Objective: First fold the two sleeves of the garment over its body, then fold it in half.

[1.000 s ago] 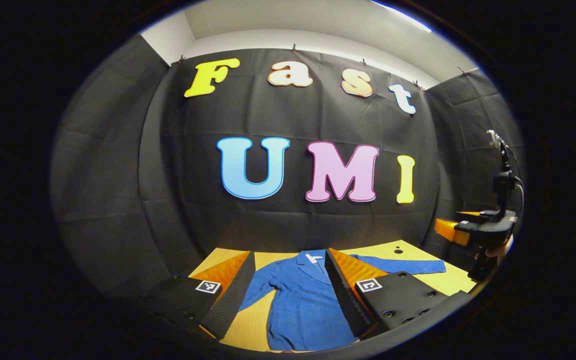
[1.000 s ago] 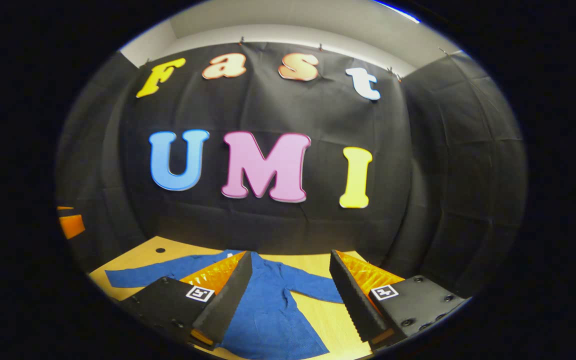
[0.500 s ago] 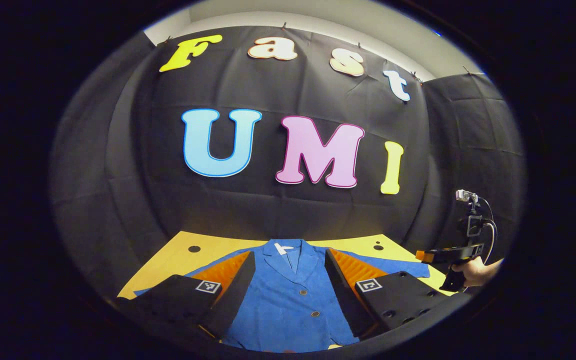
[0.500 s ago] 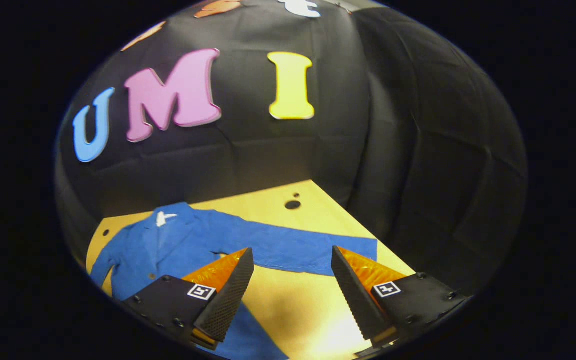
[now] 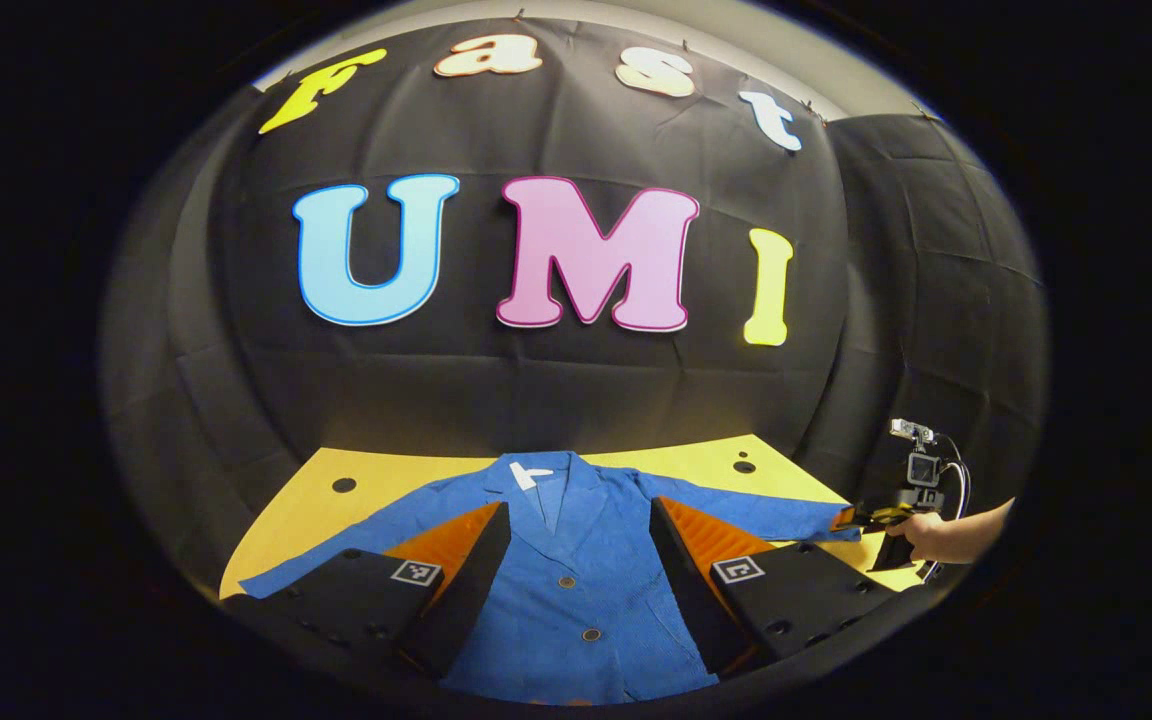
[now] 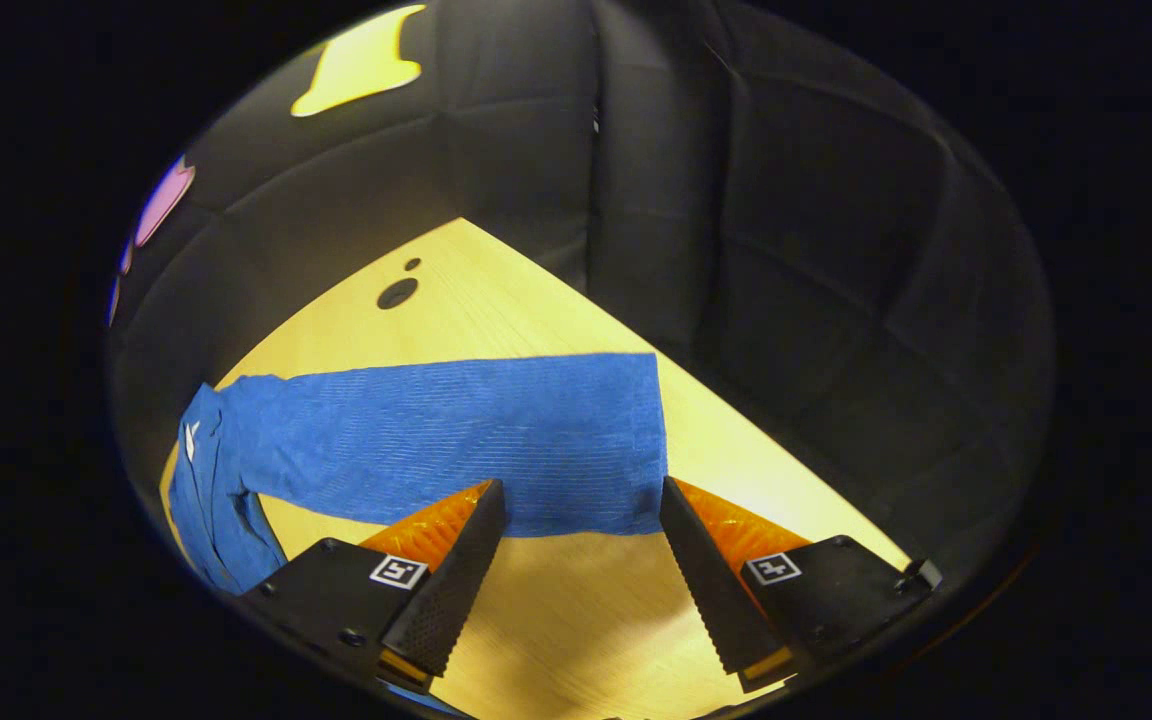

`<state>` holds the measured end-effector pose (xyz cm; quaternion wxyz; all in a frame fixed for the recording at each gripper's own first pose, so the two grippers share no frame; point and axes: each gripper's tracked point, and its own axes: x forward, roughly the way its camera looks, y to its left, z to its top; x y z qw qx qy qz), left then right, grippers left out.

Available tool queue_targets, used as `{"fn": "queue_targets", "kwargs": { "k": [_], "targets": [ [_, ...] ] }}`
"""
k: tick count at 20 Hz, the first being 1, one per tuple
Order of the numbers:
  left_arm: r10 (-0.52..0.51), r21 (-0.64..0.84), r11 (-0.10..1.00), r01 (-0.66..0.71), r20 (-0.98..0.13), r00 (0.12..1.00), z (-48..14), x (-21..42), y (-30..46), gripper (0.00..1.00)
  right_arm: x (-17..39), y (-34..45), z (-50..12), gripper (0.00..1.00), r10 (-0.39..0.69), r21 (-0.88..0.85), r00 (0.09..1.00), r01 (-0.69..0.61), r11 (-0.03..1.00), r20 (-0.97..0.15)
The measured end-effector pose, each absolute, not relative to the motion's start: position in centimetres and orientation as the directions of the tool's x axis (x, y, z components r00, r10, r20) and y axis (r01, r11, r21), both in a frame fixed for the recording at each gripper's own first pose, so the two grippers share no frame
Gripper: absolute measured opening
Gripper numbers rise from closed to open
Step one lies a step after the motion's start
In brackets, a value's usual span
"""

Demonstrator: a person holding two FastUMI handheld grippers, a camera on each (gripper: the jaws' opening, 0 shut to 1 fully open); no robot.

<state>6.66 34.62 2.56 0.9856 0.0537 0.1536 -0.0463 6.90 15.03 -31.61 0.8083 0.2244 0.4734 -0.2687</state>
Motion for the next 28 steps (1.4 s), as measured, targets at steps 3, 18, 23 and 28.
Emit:
{"fn": "queue_targets", "kwargs": {
  "k": [3, 18, 23, 28],
  "targets": [
    [-0.075, 0.109, 0.987, 0.115, -0.315, 0.946, 2.2, 7.1, 33.4, 0.81, 7.3, 14.6, -31.7, 0.98, -0.246, 0.082, 0.397, 0.650, 0.756, -0.884],
    [-0.044, 0.089, 0.993, 0.079, -0.338, 0.940, 0.9, 6.3, 34.3, 0.81, 8.9, 16.5, -31.1, 0.01, -0.071, 0.207, 0.354, 0.685, 0.699, -0.933],
    [-0.025, 0.079, 0.995, 0.055, -0.346, 0.938, 0.8, 5.8, 35.4, 0.81, 9.6, 19.0, -30.0, 0.01, -0.005, 0.293, 0.418, 0.644, 0.707, -0.908],
    [-0.001, 0.092, 0.995, 0.032, -0.320, 0.947, 1.4, 5.1, 36.8, 0.81, 13.8, 22.3, -25.1, 0.01, -0.013, 0.334, 0.527, 0.556, 0.761, -0.849]
  ]
}}
